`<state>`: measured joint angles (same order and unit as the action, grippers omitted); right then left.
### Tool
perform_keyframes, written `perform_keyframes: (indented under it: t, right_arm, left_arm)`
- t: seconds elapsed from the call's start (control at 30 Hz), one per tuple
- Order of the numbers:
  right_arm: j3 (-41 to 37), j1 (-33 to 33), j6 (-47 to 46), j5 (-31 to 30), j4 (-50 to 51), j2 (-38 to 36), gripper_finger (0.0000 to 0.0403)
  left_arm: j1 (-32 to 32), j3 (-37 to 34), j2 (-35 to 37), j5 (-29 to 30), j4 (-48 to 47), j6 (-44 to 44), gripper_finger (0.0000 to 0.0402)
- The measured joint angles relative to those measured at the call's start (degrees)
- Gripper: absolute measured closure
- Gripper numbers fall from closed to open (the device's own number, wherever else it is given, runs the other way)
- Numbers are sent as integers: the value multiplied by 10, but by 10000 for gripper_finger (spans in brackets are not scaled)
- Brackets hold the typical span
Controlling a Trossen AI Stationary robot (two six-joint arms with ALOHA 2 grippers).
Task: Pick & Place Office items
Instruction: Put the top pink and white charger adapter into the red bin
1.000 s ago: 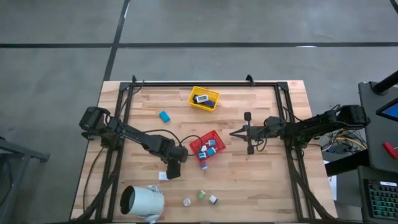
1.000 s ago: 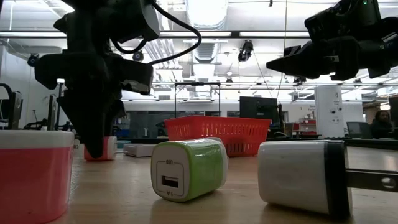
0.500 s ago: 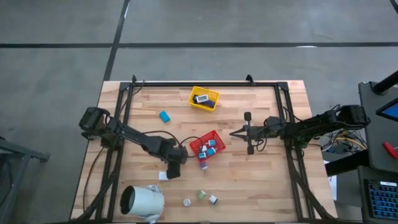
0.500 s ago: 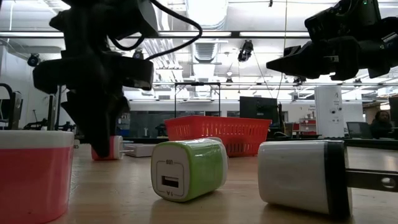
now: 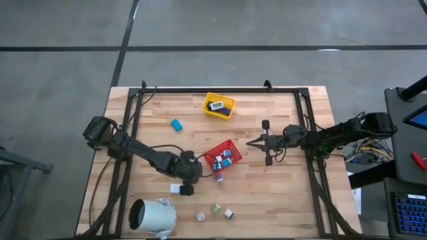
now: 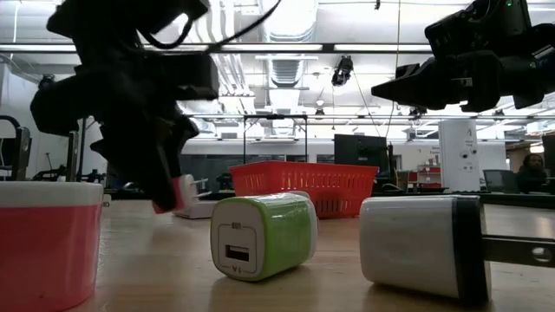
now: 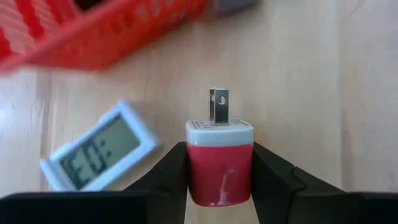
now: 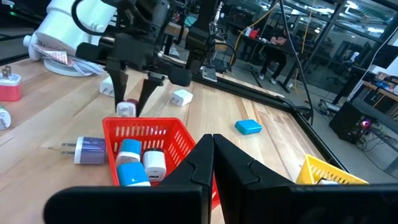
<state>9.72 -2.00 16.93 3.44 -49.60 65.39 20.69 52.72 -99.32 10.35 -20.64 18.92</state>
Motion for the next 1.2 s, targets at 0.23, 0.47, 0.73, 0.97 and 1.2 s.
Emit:
perform_keyframes:
  t: [0.23, 0.47, 0.73, 0.97, 1.2]
  right_arm:
    - [0, 0, 1, 0, -1, 0, 395]
    - [0, 0, 2, 9, -4, 0, 395]
    - [0, 0, 2, 12, -14, 0, 395]
    - [0, 0, 1, 16, -21, 0, 394]
    - [0, 0, 2, 15, -23, 0, 394]
  left_arm:
    - [14, -50, 21, 40, 110, -18, 274]
    - [15, -117, 59, 73, 270, -68, 274]
    - [6, -173, 85, 97, 427, -142, 274]
    - [-13, -200, 85, 107, 538, -204, 274]
    - [-31, -214, 85, 97, 625, -271, 274]
